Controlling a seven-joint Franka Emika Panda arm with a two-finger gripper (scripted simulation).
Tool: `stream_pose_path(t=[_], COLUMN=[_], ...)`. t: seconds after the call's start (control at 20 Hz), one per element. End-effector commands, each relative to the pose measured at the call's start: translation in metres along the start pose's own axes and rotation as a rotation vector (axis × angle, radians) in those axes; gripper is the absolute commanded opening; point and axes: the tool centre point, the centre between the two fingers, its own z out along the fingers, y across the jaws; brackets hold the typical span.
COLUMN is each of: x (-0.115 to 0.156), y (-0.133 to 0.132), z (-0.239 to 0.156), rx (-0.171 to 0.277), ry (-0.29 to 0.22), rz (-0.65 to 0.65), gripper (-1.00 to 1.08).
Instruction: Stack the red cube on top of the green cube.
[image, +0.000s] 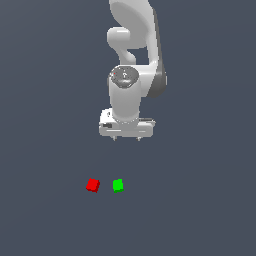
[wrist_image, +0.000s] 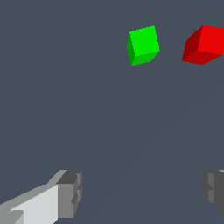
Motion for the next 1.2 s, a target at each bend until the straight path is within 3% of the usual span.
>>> stream_pose_path(t=[0.0, 0.5, 1.15], x=[0.000, 0.017, 0.077], y=[0.000, 0.013, 0.062], z=[0.000, 0.009, 0.040], rx=[0.000, -0.001, -0.002], ry=[0.000, 0.003, 0.015], rz=[0.000, 0.020, 0.092], gripper=[1.00, 1.00, 1.00])
